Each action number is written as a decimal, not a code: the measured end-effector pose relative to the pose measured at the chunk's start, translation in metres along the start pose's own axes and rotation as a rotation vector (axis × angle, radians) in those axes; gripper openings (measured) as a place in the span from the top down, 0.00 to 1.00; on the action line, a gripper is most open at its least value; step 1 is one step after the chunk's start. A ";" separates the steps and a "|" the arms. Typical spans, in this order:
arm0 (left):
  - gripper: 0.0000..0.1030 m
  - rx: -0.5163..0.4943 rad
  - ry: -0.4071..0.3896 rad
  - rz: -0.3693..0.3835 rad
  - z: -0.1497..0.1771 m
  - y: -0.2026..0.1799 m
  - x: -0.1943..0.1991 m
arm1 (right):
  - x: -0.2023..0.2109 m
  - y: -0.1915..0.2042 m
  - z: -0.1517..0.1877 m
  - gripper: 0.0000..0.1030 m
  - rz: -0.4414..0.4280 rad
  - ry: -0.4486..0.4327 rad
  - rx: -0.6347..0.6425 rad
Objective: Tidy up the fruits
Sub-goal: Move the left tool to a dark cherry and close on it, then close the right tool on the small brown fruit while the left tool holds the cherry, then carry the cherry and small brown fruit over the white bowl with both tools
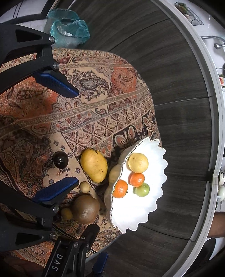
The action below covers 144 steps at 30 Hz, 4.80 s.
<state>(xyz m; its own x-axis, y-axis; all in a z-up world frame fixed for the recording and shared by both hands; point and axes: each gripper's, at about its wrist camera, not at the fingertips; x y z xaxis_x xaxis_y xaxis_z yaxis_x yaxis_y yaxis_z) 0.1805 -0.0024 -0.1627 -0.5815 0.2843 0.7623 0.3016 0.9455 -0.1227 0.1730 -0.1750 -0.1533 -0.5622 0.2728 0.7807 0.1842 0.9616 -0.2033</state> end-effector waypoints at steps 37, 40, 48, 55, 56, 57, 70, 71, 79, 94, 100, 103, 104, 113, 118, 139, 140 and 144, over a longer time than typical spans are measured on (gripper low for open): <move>0.68 -0.048 0.135 0.094 0.029 -0.014 -0.067 | -0.056 0.015 0.041 0.23 -0.090 0.194 0.043; 0.70 -0.064 0.136 0.094 0.030 -0.018 -0.066 | -0.061 0.017 0.042 0.34 -0.107 0.219 0.041; 0.71 -0.054 0.135 0.101 0.029 -0.015 -0.065 | -0.064 0.020 0.041 0.49 -0.112 0.212 0.056; 0.71 -0.050 0.141 0.082 0.030 -0.015 -0.062 | -0.058 0.029 0.040 0.73 -0.135 0.198 0.074; 0.71 -0.048 0.142 0.082 0.029 -0.015 -0.062 | -0.058 0.028 0.040 0.73 -0.136 0.197 0.071; 0.71 -0.046 0.142 0.083 0.029 -0.016 -0.060 | -0.057 0.027 0.040 0.73 -0.136 0.195 0.069; 0.71 -0.047 0.123 0.078 0.013 -0.027 -0.042 | -0.034 0.005 0.033 0.73 -0.155 0.173 0.024; 0.71 -0.047 0.121 0.078 0.011 -0.028 -0.041 | -0.031 0.003 0.032 0.73 -0.153 0.168 0.020; 0.71 -0.058 0.094 0.088 -0.004 -0.039 -0.028 | -0.018 -0.009 0.024 0.73 -0.145 0.131 0.002; 0.71 -0.074 0.037 0.109 -0.047 -0.056 -0.014 | 0.005 -0.034 -0.021 0.73 -0.105 0.017 -0.044; 0.71 -0.093 -0.007 0.112 -0.075 -0.061 -0.010 | 0.013 -0.042 -0.046 0.73 -0.095 -0.038 -0.057; 0.71 -0.102 -0.024 0.113 -0.088 -0.062 -0.011 | 0.013 -0.044 -0.058 0.73 -0.092 -0.056 -0.060; 0.71 -0.106 -0.030 0.112 -0.094 -0.062 -0.012 | 0.012 -0.045 -0.061 0.73 -0.090 -0.061 -0.061; 0.71 -0.118 -0.035 0.116 -0.125 -0.062 -0.038 | -0.009 -0.049 -0.094 0.73 -0.059 -0.082 -0.068; 0.71 -0.113 -0.007 0.118 -0.130 -0.057 -0.059 | -0.027 -0.045 -0.102 0.73 -0.050 -0.070 -0.063; 0.44 -0.102 0.066 0.085 -0.119 -0.045 -0.097 | -0.071 -0.037 -0.098 0.44 -0.013 -0.015 -0.054; 0.41 -0.096 0.060 0.079 -0.119 -0.044 -0.095 | -0.069 -0.038 -0.099 0.39 -0.006 -0.022 -0.056; 0.23 -0.089 0.026 0.048 -0.120 -0.042 -0.084 | -0.060 -0.041 -0.099 0.20 0.032 -0.049 -0.066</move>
<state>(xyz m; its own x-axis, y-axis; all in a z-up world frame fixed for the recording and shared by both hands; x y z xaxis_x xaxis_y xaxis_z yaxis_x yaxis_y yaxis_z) 0.3074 -0.0853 -0.1447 -0.5453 0.3241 0.7730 0.3953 0.9127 -0.1038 0.2795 -0.2337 -0.1332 -0.5936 0.3063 0.7442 0.2547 0.9487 -0.1873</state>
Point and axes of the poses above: each gripper's, at about its wrist camera, not at the fingertips, and x roughly against the way its jaws point, y to its left, z to its underside, and after that the axes turned 11 degrees about z, right-handed
